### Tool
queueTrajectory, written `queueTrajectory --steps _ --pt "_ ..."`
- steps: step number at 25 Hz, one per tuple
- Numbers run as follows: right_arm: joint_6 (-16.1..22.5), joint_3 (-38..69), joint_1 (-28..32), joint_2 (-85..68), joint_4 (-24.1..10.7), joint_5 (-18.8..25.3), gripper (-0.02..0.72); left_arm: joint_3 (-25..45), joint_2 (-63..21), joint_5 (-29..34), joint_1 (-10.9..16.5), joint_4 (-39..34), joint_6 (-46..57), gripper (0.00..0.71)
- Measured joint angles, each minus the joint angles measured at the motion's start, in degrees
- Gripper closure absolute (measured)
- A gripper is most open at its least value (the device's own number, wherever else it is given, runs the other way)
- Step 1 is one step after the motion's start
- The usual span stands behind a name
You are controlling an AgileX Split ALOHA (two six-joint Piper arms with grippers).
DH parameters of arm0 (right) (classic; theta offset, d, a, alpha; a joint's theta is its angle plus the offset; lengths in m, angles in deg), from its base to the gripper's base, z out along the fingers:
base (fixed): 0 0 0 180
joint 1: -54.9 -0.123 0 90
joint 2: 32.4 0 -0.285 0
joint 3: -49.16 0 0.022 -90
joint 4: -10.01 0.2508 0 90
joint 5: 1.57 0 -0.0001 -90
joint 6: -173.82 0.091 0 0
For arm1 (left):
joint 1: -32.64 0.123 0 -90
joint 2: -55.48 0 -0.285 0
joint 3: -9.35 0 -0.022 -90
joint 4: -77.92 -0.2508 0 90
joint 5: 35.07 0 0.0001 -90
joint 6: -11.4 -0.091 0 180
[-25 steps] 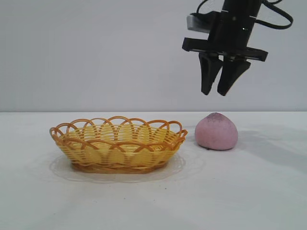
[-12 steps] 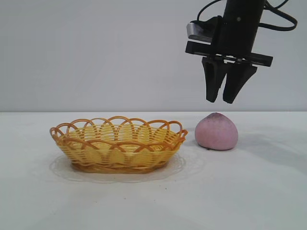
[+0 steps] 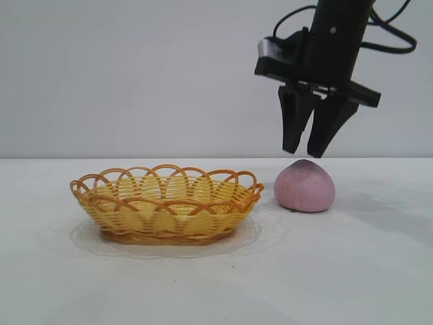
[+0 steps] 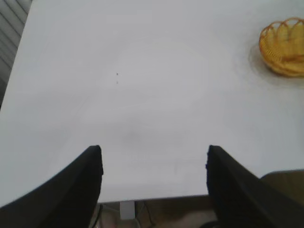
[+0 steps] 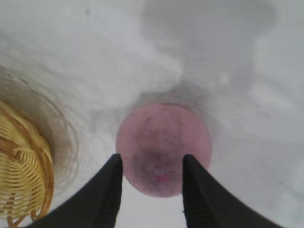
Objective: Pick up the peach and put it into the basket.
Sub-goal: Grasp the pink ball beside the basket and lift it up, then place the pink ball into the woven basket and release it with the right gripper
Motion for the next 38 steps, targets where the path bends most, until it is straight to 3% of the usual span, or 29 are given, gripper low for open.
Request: queueTrajectory --steps 7,13,19,23,30,33,38 --pt "-0.2 0.0 0.0 1.8 -0.6 0.0 0.437 3.3 -1.0 -7.9 0.0 0.3 1.0 0.296" --pt "-0.3 -0.4 -0.2 2.2 -2.4 -0.8 0.703 4.0 -1.0 -9.0 0.0 0.3 1.0 0.296" --pt "-1.2 -0.5 -0.2 0.6 -3.7 -1.5 0.703 4.0 -1.0 -9.1 0.0 0.3 1.0 0.296" --pt "-3.8 -0.4 -0.8 -5.6 -2.4 -0.6 0.703 4.0 -1.0 -9.1 0.0 0.3 1.0 0.296" --pt "-5.9 -0.4 -10.6 -14.3 -0.7 0.8 0.703 4.0 -1.0 -9.1 0.0 0.3 1.1 0.296" --pt "-6.0 -0.4 -15.5 -13.5 -0.3 -0.1 0.703 4.0 -1.0 -9.1 0.0 0.3 1.1 0.296" --pt "-6.0 -0.4 -18.6 -8.5 0.0 -1.8 0.703 4.0 -1.0 -9.1 0.0 0.3 1.1 0.296"
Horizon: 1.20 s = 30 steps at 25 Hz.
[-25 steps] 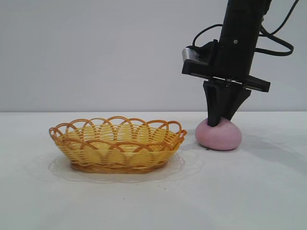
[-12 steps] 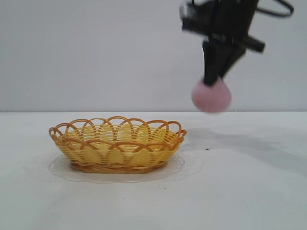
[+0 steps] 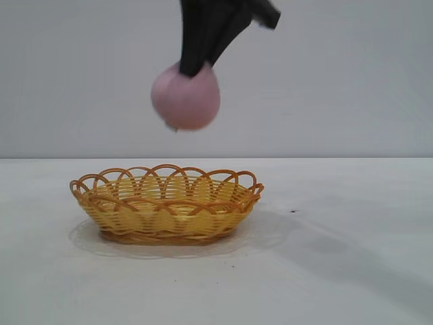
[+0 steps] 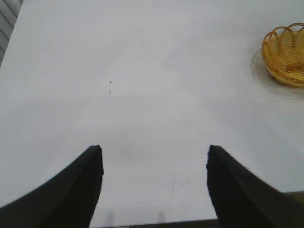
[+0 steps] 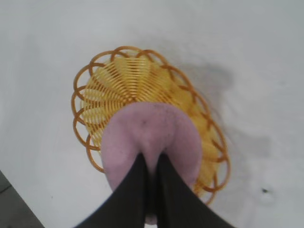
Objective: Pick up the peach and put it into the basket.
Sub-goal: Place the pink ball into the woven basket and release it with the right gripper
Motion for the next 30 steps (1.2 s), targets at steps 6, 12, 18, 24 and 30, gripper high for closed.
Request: queueTrajectory --steps 6,12,18,24,30 --pt "0.0 0.0 -0.8 6.4 0.7 -1.9 0.703 0.0 0.0 0.0 0.0 0.0 0.0 0.296" --pt "1.2 0.0 -0.8 8.6 0.5 -3.4 0.650 0.0 0.0 0.0 0.0 0.0 0.0 0.296" --pt "5.2 0.0 -0.8 5.6 -2.7 -3.5 0.374 0.0 0.0 0.0 0.0 0.0 0.0 0.296" --pt "9.9 0.0 -0.6 -0.6 -4.7 -3.4 0.332 0.0 0.0 0.0 0.0 0.0 0.0 0.296" --pt "22.8 2.3 6.9 -0.6 -19.5 -4.4 0.307 0.0 0.0 0.0 0.0 0.0 0.0 0.296"
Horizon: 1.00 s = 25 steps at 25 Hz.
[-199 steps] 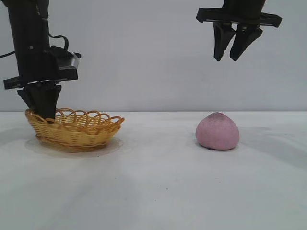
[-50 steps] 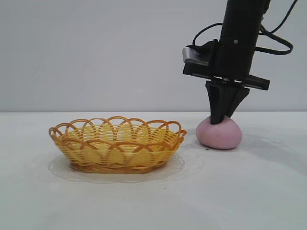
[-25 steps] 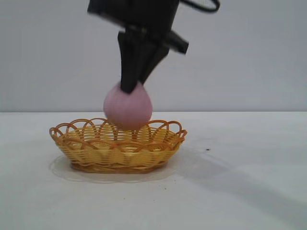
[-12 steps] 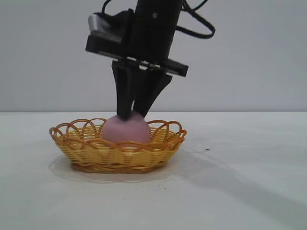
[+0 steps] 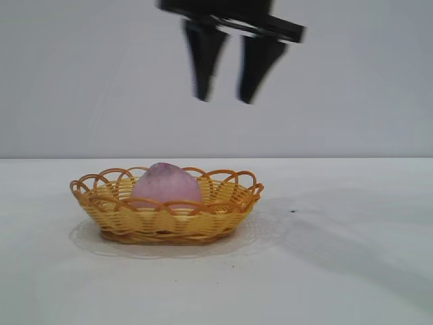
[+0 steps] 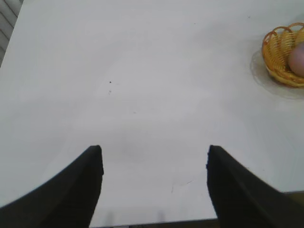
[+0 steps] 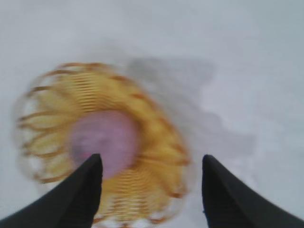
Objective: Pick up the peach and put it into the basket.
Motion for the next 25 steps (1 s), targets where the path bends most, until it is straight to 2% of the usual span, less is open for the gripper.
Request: queueTrajectory --steps 2,6,8,14,21,25 --pt "3.0 2.2 4.0 0.2 -2.3 -1.4 0.307 0.0 0.0 0.0 0.0 0.0 0.0 0.296" --pt "6.3 5.3 11.2 0.2 -3.4 -5.6 0.307 0.0 0.0 0.0 0.0 0.0 0.0 0.296" --pt "6.9 6.5 13.8 0.2 -3.5 -7.4 0.307 0.0 0.0 0.0 0.0 0.0 0.0 0.296" --pt "7.2 7.3 19.5 0.2 -3.9 -8.9 0.307 0.0 0.0 0.0 0.0 0.0 0.0 0.296" --pt "7.2 7.4 28.8 -1.2 -3.8 -8.9 0.307 0.0 -1.9 -0.1 0.0 0.0 0.0 0.296" --pt "7.2 8.0 29.6 -9.1 -3.4 -9.2 0.307 0.0 -3.0 -0.1 0.0 0.1 0.0 0.296"
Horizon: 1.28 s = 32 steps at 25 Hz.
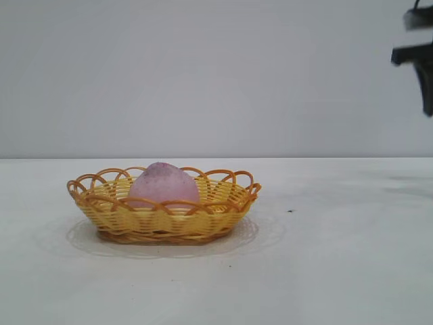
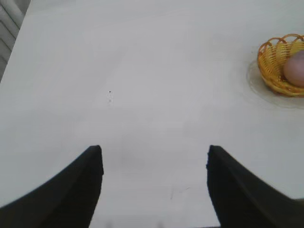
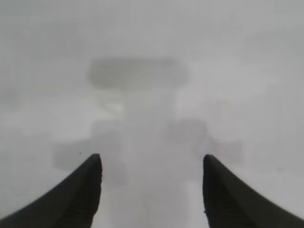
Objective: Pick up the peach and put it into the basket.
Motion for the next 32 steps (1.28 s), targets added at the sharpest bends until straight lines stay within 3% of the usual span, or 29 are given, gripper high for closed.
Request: queueTrajectory --steps 5,10,12,22,26,32 --pt "-0.1 9.9 -1.3 -18.8 0.5 -5.8 0.307 0.0 -0.1 0.0 0.0 0.0 0.0 0.296" --pt "-1.3 25.1 -1.5 -35.3 0.6 -6.0 0.307 0.0 -0.1 0.0 0.0 0.0 0.0 0.296" --pt "-1.4 30.2 -1.5 -40.9 0.6 -4.4 0.307 0.0 -0.1 0.0 0.0 0.0 0.0 0.296" --pt "-2.4 43.0 -1.5 -65.4 0.7 13.1 0.307 0.0 -0.2 0.0 0.0 0.0 0.0 0.296" --pt "-3.7 46.9 -1.5 -75.3 1.8 16.2 0.307 0.1 -1.2 0.1 0.0 0.0 0.0 0.296" --pt "-6.6 52.0 -1.5 -88.3 3.3 17.5 0.307 0.1 -1.4 0.0 0.0 0.0 0.0 0.296"
